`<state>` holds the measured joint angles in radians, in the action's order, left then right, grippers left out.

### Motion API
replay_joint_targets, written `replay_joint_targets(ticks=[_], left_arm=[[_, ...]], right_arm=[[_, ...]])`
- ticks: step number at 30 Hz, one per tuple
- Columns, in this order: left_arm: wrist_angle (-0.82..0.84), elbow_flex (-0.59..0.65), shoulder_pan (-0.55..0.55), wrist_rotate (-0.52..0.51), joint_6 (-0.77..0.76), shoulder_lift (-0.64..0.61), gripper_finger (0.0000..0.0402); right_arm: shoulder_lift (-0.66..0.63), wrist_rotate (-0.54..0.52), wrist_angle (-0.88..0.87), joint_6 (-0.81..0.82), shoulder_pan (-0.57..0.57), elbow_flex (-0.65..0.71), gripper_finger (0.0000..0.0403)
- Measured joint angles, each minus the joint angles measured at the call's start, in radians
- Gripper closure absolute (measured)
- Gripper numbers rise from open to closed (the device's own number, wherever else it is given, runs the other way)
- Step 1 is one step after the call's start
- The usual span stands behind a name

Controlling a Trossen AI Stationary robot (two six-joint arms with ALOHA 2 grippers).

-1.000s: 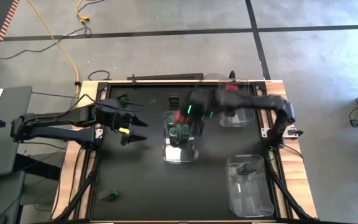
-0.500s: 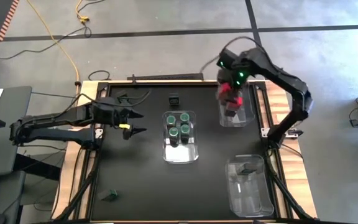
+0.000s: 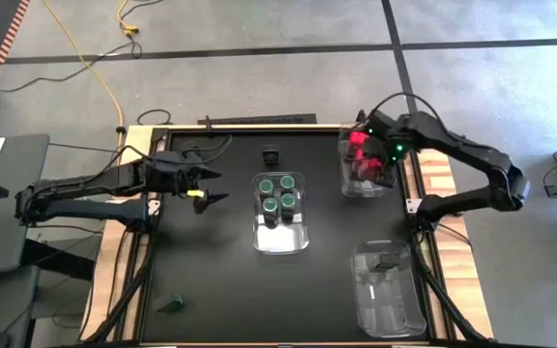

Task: Sort spices by type
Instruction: Put the red seasoning can into the top transparent bin

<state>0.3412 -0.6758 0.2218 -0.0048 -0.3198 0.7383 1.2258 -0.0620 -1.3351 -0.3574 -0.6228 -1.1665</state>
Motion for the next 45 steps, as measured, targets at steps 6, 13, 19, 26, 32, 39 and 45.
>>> replay_joint_targets(ticks=[6,13,19,26,32,39,45], left_arm=[[0.000,0.000,0.000,-0.011,-0.048,0.000,0.0019],[0.000,0.000,0.000,-0.011,-0.096,0.000,0.0019],[0.000,0.000,0.000,-0.011,-0.097,0.000,0.0019],[0.000,0.000,-0.001,-0.010,-0.097,0.000,0.0019],[0.000,0.000,-0.001,-0.010,-0.097,0.000,0.0019],[0.001,0.000,-0.001,-0.010,-0.097,0.000,0.0019],[0.002,0.000,-0.001,-0.010,-0.097,0.000,0.0019]], right_arm=[[0.047,-0.003,0.075,-0.071,-0.002,0.056,0.0162],[0.105,-0.017,0.140,-0.110,-0.006,0.124,0.0162],[0.123,-0.023,0.224,-0.115,-0.022,0.186,0.0162],[0.123,-0.026,0.281,-0.165,-0.021,0.245,0.0143],[0.123,-0.026,0.286,-0.155,-0.021,0.280,0.0136],[0.123,-0.026,0.316,-0.141,-0.021,0.280,0.0134],[0.123,-0.026,0.319,-0.140,-0.021,0.280,0.0133]])
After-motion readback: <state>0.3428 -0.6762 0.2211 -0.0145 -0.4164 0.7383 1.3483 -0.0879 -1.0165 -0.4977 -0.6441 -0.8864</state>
